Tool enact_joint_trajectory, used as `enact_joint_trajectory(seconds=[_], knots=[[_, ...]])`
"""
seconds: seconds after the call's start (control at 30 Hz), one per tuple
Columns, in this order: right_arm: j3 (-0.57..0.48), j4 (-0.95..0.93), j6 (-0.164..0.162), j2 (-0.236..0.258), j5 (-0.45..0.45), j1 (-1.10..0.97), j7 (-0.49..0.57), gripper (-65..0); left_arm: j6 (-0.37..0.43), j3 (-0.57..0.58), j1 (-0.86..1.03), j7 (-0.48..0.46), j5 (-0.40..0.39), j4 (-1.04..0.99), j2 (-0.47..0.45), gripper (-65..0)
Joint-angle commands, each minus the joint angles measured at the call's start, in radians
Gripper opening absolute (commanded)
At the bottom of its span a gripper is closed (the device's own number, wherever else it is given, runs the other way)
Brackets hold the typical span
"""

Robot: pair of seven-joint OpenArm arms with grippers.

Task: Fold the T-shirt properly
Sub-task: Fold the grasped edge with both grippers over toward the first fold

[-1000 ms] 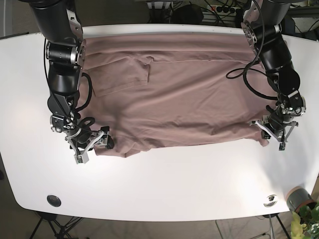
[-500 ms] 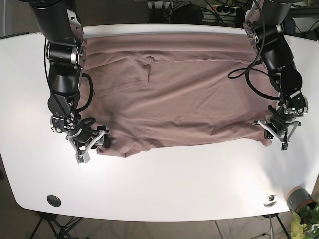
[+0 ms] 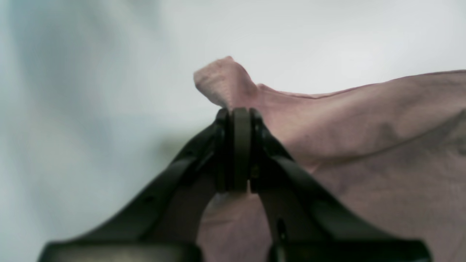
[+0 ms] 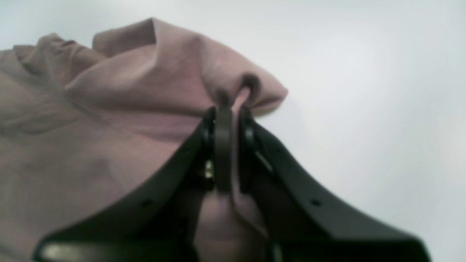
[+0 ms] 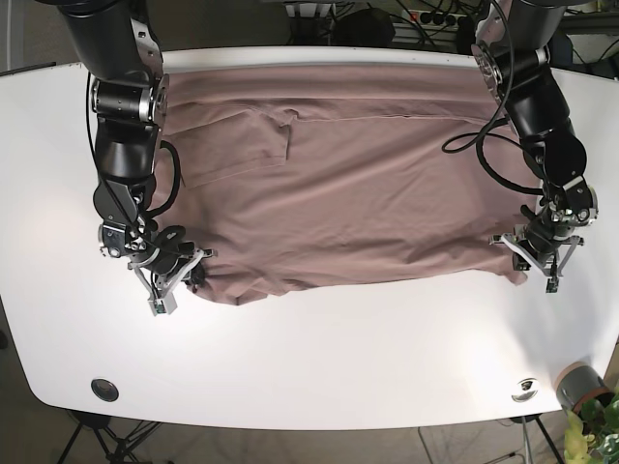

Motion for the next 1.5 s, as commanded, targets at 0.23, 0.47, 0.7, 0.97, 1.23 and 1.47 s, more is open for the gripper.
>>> enact_joint_trajectory(seconds=[0.23, 0.47, 0.7, 0.97, 1.23, 1.47], knots=[[0.006, 0.274, -0.001, 0.009, 0.011, 0.002, -0.11, -62.8, -0.002, 0.0, -0.055, -0.016, -0.013, 0.025, -0.014, -65.0], [0.009, 0.47, 0.001, 0.015, 0.011, -0.016, -0.237, -62.8, -0.035, -0.001, -0.063, -0.014, -0.014, 0.071, -0.012, -65.0], [0.009, 0.679, 0.001, 0.017, 0.011, -0.076, -0.337, -62.8, -0.061, -0.009, -0.057, 0.087, -0.014, 0.191, 0.008, -65.0], [0.045, 0.865, -0.001, 0.01, 0.011, -0.188, -0.401, -62.8, -0.136, -0.098, -0.029, 0.164, -0.011, 0.293, 0.04, -65.0], [0.069, 0.974, 0.002, 0.009, 0.013, -0.308, -0.414, -62.8, -0.151, -0.102, 0.075, 0.204, -0.013, 0.382, 0.04, -65.0], [0.109, 1.081, 0.002, -0.036, 0.013, -0.42, -0.414, -62.8, -0.151, -0.153, 0.164, 0.208, -0.013, 0.453, 0.063, -65.0]])
